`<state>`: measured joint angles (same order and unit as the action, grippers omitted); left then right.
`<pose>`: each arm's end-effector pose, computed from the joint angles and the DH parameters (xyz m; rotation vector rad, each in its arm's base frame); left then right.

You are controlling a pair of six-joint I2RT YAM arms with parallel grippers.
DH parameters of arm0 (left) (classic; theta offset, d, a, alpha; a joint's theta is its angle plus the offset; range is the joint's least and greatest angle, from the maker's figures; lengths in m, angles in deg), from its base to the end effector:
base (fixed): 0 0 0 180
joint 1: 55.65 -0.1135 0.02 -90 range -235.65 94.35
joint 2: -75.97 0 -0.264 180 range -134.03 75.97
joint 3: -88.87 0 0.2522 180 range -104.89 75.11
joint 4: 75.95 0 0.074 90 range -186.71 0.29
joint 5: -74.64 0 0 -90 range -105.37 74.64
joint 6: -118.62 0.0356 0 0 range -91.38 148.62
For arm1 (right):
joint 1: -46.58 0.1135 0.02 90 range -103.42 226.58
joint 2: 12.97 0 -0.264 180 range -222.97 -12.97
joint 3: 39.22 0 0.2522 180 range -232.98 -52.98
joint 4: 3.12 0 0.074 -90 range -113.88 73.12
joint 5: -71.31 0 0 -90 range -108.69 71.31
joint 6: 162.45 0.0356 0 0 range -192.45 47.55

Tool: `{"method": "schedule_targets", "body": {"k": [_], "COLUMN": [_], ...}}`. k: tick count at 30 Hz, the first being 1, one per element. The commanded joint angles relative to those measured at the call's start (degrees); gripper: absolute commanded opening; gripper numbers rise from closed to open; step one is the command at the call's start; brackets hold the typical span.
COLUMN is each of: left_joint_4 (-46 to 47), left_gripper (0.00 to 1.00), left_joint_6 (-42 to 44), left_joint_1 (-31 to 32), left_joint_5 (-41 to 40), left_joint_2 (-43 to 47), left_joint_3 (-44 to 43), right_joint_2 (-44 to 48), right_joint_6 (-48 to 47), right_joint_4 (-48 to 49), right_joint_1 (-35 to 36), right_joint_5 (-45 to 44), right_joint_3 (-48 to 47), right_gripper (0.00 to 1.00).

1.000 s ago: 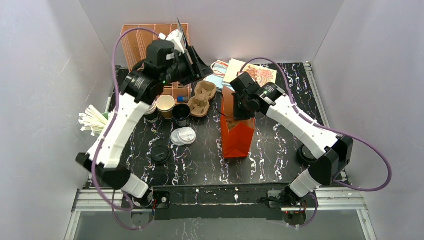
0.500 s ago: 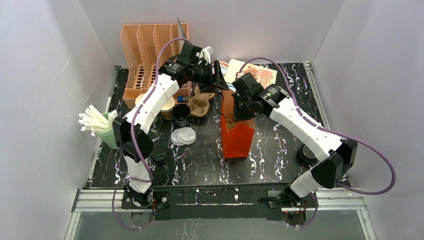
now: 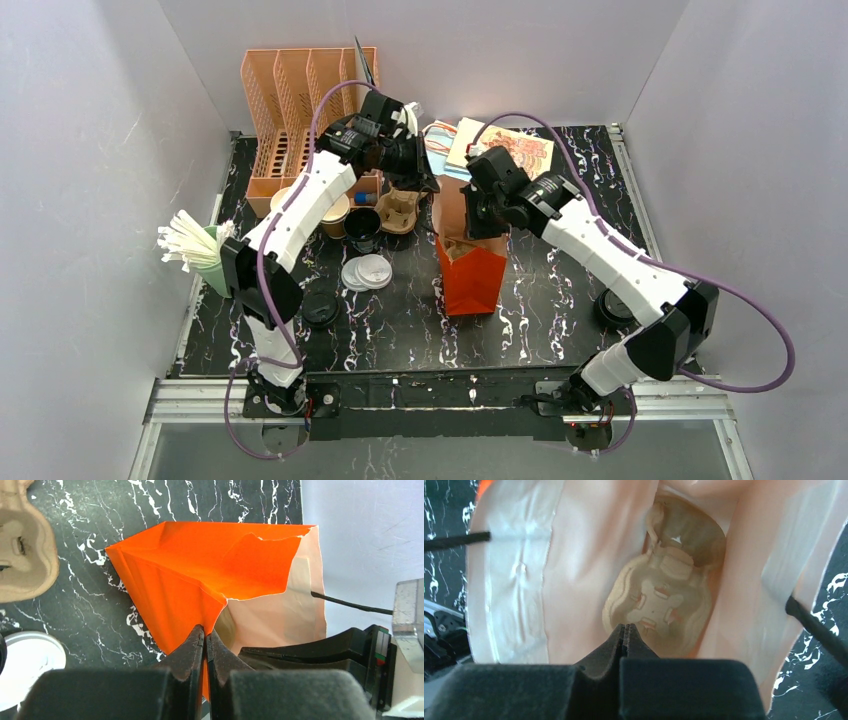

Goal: Pack the takeout coffee
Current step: Adjust the cup tray in the takeout bag.

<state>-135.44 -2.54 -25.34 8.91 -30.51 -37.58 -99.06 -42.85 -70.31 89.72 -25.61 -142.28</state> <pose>0.3501 -0.2216 0.3850 0.2249 2.3957 -1.0192 0.2315 0.2110 0.3665 -0.2388 2.4719 0.4118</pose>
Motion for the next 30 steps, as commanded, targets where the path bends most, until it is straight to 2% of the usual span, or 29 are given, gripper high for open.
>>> {"method": "schedule_targets", "body": {"k": [1, 9, 14, 20, 26, 30], "left_joint_4": [-1.5, 17.6, 25.3, 28.9, 31.3, 33.0], "left_gripper": [0.00, 0.00, 0.00, 0.00, 0.00, 0.00], "left_joint_6": [-2.9, -14.6, -12.2, -8.2, -10.3, -13.1], "left_joint_1": [1.8, 8.4, 12.5, 13.5, 13.6, 13.6], "left_joint_5": [-2.3, -13.6, -19.1, -16.0, -12.7, -12.5], "left_joint_2": [8.6, 22.8, 28.5, 34.4, 36.8, 37.0], "left_joint_3": [2.6, 22.0, 26.5, 33.2, 38.4, 39.9], "right_joint_2": [5.2, 9.1, 16.2, 22.9, 24.8, 24.4], "right_joint_6": [-5.8, -8.3, -10.0, -10.2, -10.8, -13.4], "right_joint_4": [4.8, 10.1, 17.5, 19.0, 19.9, 21.8], "right_joint_1": [0.0, 3.9, 8.0, 9.8, 10.1, 10.1], "right_joint_5": [2.8, 3.2, 2.3, 0.4, -4.3, -7.0], "right_joint_3": [3.2, 8.2, 15.9, 25.1, 28.1, 26.8], "right_gripper": [0.01, 0.01, 0.01, 0.01, 0.01, 0.01]}}
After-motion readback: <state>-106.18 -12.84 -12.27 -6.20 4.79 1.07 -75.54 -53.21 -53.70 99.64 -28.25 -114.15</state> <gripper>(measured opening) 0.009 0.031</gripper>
